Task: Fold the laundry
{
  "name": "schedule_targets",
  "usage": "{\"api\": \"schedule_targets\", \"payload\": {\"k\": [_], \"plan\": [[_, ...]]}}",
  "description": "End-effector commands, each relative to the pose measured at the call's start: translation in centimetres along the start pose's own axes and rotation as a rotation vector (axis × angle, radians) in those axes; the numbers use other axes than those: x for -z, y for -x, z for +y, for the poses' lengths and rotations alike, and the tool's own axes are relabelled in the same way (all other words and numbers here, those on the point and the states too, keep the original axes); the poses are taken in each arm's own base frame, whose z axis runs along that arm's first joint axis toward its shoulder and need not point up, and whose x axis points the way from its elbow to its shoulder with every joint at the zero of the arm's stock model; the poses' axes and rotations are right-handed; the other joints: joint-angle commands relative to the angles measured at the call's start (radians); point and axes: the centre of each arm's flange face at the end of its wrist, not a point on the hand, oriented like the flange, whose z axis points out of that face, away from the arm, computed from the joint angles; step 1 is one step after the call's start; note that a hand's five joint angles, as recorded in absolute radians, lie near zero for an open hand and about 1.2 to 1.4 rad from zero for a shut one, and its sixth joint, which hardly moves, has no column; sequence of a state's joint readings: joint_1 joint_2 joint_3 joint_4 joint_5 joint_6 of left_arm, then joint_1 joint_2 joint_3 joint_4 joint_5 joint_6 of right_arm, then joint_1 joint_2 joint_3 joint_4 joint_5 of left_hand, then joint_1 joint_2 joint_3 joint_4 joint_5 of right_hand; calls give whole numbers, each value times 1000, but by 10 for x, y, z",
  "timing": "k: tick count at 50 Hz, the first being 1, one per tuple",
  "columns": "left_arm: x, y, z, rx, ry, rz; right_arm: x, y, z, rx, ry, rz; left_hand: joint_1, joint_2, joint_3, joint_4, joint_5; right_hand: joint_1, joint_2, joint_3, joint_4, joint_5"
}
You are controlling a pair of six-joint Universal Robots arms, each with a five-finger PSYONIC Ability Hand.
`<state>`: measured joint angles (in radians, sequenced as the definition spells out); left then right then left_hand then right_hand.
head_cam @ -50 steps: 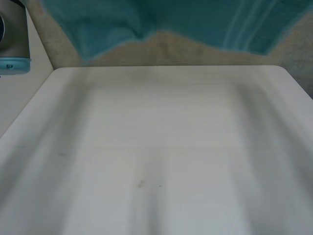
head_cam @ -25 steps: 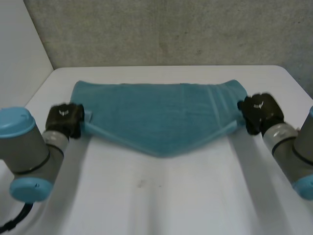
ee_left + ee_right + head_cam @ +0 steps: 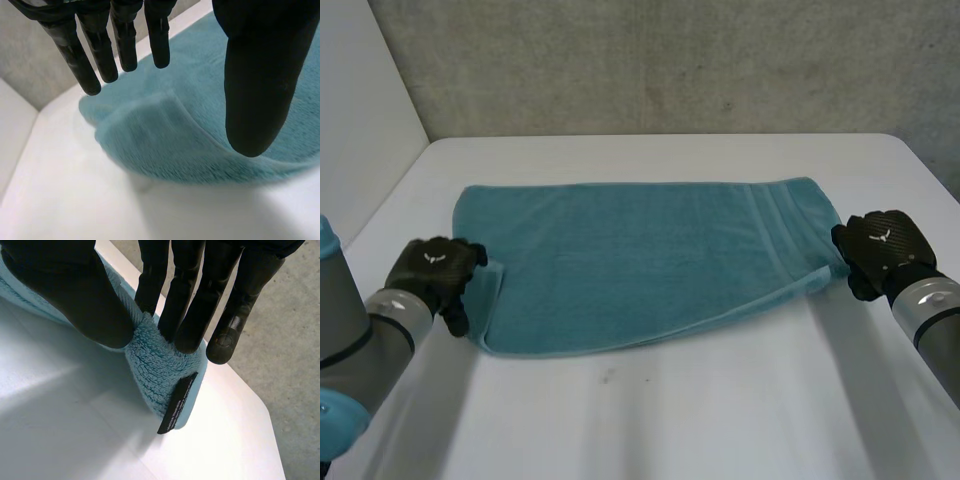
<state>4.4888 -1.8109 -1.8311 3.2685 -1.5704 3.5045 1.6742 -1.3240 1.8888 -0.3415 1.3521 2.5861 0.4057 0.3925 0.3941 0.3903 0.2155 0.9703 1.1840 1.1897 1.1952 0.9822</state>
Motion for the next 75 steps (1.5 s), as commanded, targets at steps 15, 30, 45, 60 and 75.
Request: {"api": "schedule_targets", "payload": {"k": [15, 30, 45, 60, 75], "plan": [[-68, 9, -24, -415, -184, 143, 3, 8, 8, 1, 1, -11, 43, 56, 54, 58, 58, 426, 212, 207, 201, 240], [-101, -2, 5, -483, -116, 229, 4, 9, 10, 0, 9, -15, 87, 100, 98, 102, 102, 426, 212, 207, 201, 240], [-92, -6, 20, -456, 8, 301, 4, 9, 11, 4, 7, -8, 568, 581, 580, 584, 584, 426, 212, 207, 201, 240], [-89, 11, -1, -477, -75, 174, 4, 9, 12, 4, 11, -9, 631, 644, 642, 646, 646, 426, 212, 207, 201, 240], [-78, 19, 8, -463, -40, 163, 4, 8, 12, 9, 13, -3, 398, 411, 410, 413, 414, 426, 212, 207, 201, 240]]}}
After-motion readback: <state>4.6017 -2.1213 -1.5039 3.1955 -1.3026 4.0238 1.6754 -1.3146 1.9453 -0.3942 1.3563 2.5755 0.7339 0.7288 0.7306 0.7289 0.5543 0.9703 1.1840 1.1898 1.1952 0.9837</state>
